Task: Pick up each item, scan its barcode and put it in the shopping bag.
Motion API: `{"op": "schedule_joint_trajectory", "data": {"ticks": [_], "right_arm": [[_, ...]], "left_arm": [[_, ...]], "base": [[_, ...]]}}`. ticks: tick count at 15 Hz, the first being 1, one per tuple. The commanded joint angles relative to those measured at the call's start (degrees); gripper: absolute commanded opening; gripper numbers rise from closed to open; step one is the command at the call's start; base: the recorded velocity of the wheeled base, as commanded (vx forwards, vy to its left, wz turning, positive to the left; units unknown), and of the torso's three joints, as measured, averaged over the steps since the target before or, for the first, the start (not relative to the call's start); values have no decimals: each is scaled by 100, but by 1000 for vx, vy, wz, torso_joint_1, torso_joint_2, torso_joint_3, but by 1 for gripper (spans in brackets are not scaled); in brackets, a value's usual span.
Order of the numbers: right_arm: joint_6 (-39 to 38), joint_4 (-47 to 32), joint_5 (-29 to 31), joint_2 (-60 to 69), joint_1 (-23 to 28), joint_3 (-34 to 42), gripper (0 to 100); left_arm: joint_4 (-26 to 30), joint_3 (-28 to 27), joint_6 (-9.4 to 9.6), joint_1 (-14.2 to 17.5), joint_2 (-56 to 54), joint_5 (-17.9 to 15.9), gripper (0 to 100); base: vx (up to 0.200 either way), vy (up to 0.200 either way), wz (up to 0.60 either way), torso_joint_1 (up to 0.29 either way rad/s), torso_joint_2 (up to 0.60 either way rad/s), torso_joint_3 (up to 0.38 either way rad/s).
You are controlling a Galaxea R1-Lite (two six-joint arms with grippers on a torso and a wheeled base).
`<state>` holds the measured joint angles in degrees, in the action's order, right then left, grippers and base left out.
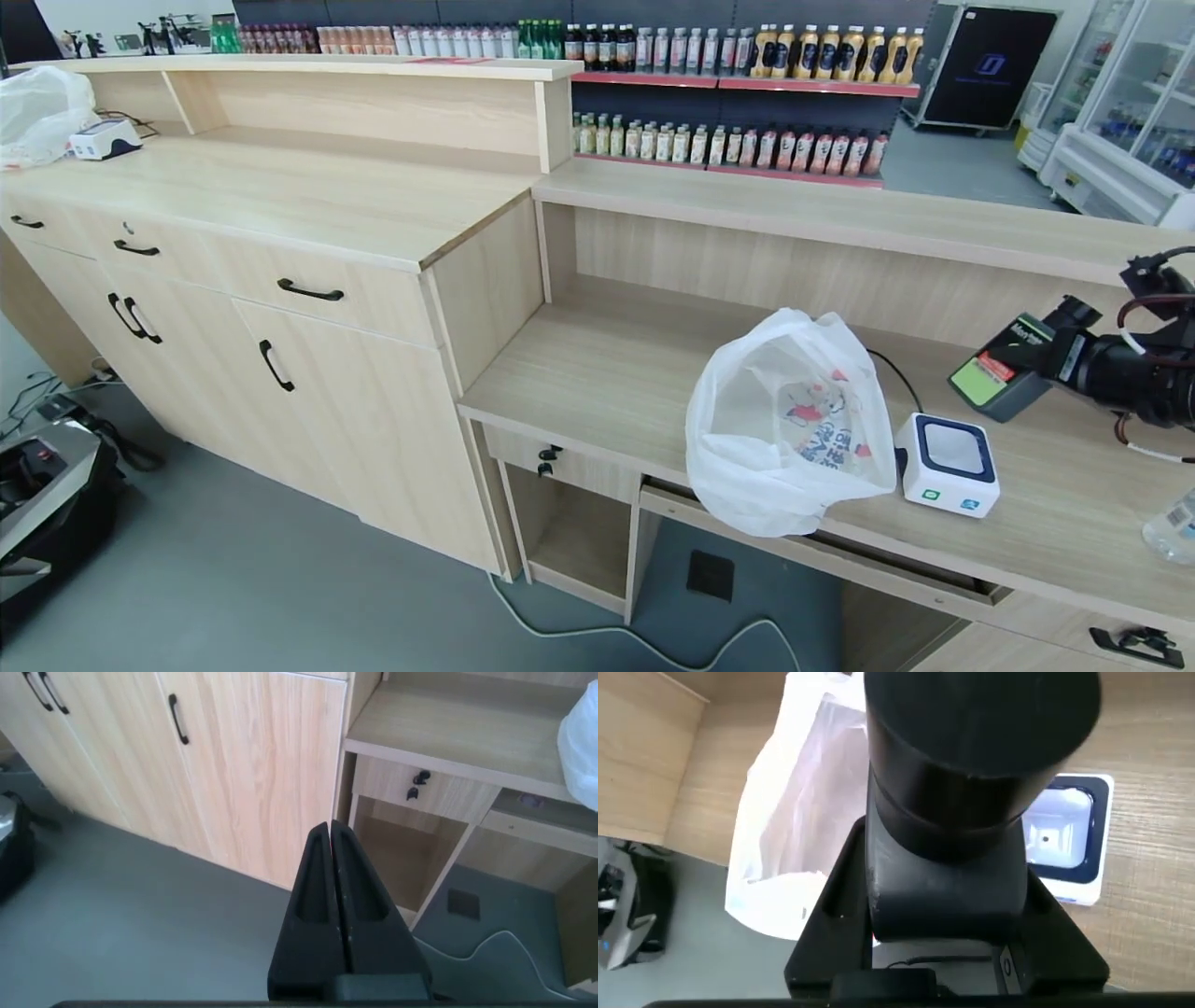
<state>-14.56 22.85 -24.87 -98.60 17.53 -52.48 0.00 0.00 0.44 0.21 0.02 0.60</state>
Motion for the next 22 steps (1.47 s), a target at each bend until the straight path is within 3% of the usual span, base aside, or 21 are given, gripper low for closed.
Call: {"op": "schedule_joint_trajectory", "data": {"ticks": [1,9,22], "right_arm": [[-3,335,-387,-564,286,-25,0],[102,1723,-493,-1417,427,10,0],[-56,2339,-739,-1882,409,238,0]], "left_arm": [[0,0,0,6,-2,2,0],[0,0,0,6,-2,2,0],[0,0,0,6,-2,2,0]], "base": [[0,0,0,0,0,0],[0,0,0,0,0,0],[0,0,0,0,0,0]]}}
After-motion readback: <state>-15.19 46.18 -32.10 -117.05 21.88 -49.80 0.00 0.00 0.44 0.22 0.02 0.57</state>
